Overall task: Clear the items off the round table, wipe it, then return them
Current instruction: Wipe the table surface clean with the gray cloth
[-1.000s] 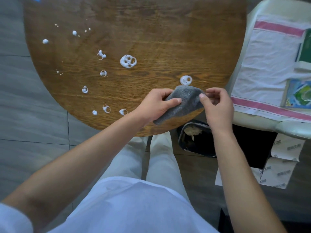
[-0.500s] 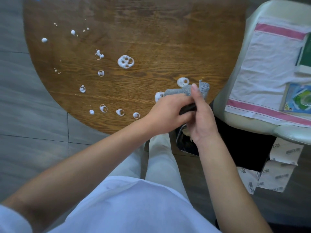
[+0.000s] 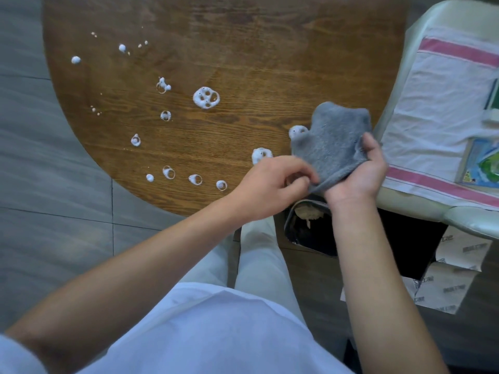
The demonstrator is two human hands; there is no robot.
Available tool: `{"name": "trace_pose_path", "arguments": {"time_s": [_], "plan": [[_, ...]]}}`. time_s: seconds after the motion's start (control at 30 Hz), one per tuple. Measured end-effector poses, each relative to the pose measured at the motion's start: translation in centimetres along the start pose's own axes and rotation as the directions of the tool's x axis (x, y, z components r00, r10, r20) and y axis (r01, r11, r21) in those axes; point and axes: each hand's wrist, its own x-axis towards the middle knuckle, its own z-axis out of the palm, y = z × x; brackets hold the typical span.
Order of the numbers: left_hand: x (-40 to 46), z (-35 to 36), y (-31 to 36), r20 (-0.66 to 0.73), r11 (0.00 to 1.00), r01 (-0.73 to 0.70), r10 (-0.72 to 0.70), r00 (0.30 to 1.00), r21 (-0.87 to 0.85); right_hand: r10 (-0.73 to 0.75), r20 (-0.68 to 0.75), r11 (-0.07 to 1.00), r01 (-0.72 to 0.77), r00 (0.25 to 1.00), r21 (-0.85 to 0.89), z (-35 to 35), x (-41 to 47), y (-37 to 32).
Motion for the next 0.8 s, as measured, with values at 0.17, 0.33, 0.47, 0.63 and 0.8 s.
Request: {"name": "trace_pose_path", "arguments": {"time_s": [0.17, 0.33, 0.47, 0.63, 0.8], "plan": [[1.0, -1.6, -5.5, -0.117, 0.990, 0.143, -0.141, 0.983, 0.012, -0.367, 0.106, 0.917, 0.379, 0.924, -0.123, -0.7, 2.4, -3.0], [1.4, -4.8, -12.5, -0.406, 0.938, 0.274, -0.170, 0.898, 0.214, -0.261, 0.649, 0.018, 0.676, 0.714, -0.737, -1.3, 5.2, -0.5], [1.4, -7.3, -17.1, -0.554, 0.806, 0.429, -0.155, 0.818, 0.408, -0.025, 0.708, -0.264, 0.678, 0.706, -0.686, -2.9, 8.0, 4.8], [1.5, -8.7, -20.7, -0.439, 0.683, 0.457, -0.218, 0.872, 0.570, -0.312, 0.683, -0.346, 0.591, 0.660, -0.729, -3.2, 11.4, 6.7], [0.9, -8.9, -21.7, -0.396, 0.616, 0.444, -0.224, 0.890, 0.650, -0.341, 0.697, -0.691, 0.335, 0.630, -0.640, -2.0, 15.7, 6.6]]}}
